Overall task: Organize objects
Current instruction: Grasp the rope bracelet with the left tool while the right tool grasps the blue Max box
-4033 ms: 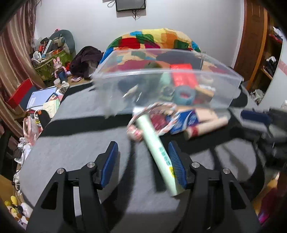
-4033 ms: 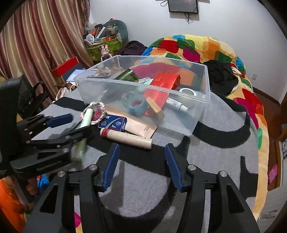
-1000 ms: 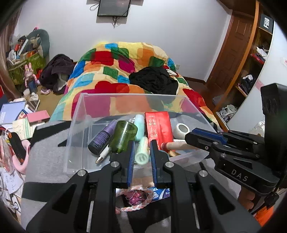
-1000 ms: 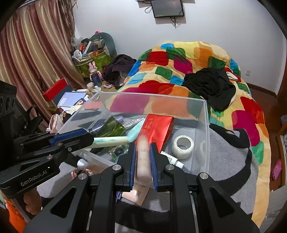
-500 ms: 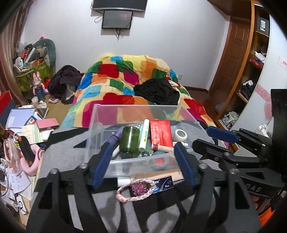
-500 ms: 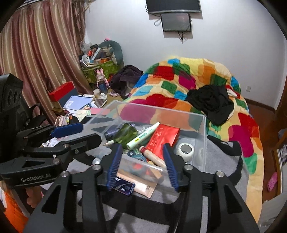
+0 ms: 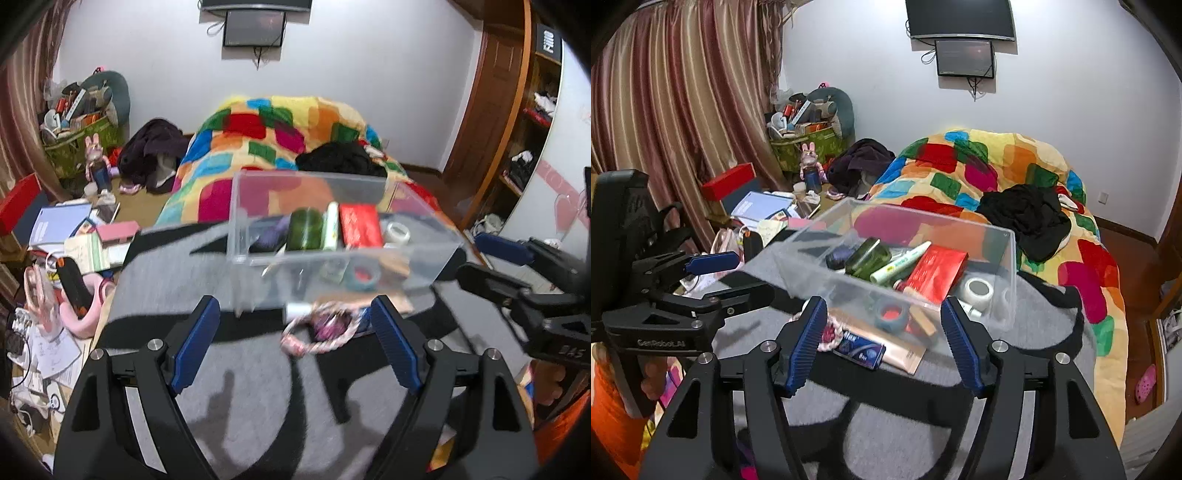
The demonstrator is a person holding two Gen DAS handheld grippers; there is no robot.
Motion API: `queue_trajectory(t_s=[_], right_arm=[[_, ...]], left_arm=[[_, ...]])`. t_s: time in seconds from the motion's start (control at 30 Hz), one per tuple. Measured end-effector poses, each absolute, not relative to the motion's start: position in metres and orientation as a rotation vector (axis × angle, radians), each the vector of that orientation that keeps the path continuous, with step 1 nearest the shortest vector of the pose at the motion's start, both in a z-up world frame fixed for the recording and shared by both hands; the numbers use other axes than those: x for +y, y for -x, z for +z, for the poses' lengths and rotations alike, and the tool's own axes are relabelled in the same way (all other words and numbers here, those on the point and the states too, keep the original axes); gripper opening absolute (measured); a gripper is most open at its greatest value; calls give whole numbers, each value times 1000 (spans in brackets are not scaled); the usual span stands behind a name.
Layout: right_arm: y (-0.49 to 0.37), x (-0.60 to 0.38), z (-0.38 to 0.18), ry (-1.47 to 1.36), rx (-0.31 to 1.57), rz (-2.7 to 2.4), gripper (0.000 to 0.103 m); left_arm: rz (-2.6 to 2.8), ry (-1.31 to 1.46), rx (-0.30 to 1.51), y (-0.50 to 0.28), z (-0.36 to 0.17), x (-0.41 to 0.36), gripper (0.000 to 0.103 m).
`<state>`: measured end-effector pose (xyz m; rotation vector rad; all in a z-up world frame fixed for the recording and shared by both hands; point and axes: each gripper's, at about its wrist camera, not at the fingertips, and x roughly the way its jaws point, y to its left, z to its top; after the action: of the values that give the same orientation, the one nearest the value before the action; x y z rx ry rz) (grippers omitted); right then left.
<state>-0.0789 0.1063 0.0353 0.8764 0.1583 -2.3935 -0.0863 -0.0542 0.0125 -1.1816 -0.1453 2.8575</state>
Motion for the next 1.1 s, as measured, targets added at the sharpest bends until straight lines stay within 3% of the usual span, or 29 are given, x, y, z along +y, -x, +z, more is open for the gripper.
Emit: queue_trajectory(t_s=[0.37, 0.43, 0.57, 0.73, 0.93, 1.1], right_arm=[[89, 88, -17, -1049, 256, -2316, 62], [93, 84, -26, -1084, 284, -2288, 62], [96, 75, -36, -1102, 350, -2257, 62], [102, 61, -44, -1131, 384, -2249, 62], [102, 45, -50, -1133, 487, -2253, 62], [110, 41, -50, -1163, 465, -2267, 62]], left_arm=[[2756, 1407, -238, 108, -42, -65, 79], [2733, 1448, -250, 113, -50, -65, 66], [2746, 1455, -231, 113, -54, -64, 52], [2760, 1423, -242, 109, -53, -68, 18], [2772, 1376, -277, 96, -49, -80, 16], [2807, 1327, -285, 84, -43, -85, 16]])
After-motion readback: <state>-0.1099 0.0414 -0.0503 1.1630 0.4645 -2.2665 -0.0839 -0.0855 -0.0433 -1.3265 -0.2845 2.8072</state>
